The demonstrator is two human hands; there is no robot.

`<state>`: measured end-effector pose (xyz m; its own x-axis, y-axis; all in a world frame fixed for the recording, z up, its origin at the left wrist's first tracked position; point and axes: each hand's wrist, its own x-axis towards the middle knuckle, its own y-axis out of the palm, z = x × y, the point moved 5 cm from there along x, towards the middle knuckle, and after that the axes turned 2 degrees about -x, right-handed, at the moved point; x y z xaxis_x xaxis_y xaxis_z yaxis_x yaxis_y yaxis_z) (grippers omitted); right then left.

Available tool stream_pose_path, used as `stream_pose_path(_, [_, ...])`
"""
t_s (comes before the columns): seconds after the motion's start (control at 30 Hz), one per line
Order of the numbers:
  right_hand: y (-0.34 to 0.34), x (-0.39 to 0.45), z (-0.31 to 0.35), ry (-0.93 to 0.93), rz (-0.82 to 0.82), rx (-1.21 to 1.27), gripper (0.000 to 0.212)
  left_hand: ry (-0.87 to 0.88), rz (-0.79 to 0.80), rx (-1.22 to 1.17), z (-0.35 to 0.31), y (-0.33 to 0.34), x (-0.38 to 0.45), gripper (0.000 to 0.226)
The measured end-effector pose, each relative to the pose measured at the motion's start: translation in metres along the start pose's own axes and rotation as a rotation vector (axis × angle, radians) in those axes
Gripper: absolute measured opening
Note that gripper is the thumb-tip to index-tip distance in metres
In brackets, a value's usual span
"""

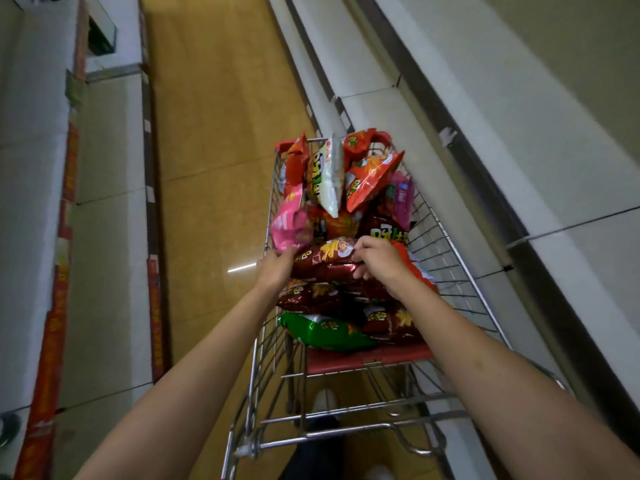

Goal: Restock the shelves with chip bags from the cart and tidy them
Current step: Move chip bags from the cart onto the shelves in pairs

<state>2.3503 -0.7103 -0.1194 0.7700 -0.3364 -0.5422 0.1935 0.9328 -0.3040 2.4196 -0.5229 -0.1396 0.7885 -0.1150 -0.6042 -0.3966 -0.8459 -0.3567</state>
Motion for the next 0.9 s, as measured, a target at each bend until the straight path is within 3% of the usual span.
stream_pose_path(0.13, [-0.026,-0.031,0.015,-0.025,0.076,0.148,0.031,-0.289,0.245,-0.178,0.003,0.009,-0.017,0.062])
stream_pose_path(0.23, [-0.033,-0.048,0.026,-0.05,0.187,0.162,0.029,-0.48,0.519,-0.379,0.001,0.017,-0.039,0.077])
stream_pose_path(0.3, [-0.036,-0.055,0.032,-0.074,0.225,0.148,0.029,-0.528,0.64,-0.437,-0.001,0.019,-0.048,0.096])
stream_pose_path(0.4, [-0.036,-0.06,0.038,-0.1,0.273,0.126,0.028,-0.459,0.711,-0.475,-0.013,0.015,-0.054,0.105])
stream_pose_path(0.53, [-0.025,-0.062,0.047,-0.128,0.338,0.068,0.025,-0.273,0.642,-0.477,-0.028,-0.003,-0.051,0.114])
stream_pose_path(0.73, [-0.01,-0.052,0.055,-0.088,0.373,0.111,0.03,-0.152,0.4,-0.584,-0.033,-0.04,-0.046,0.037])
stream_pose_path(0.9, [0.014,-0.013,0.038,0.041,0.165,-0.063,0.018,-0.119,0.299,-0.611,-0.02,-0.068,-0.03,0.03])
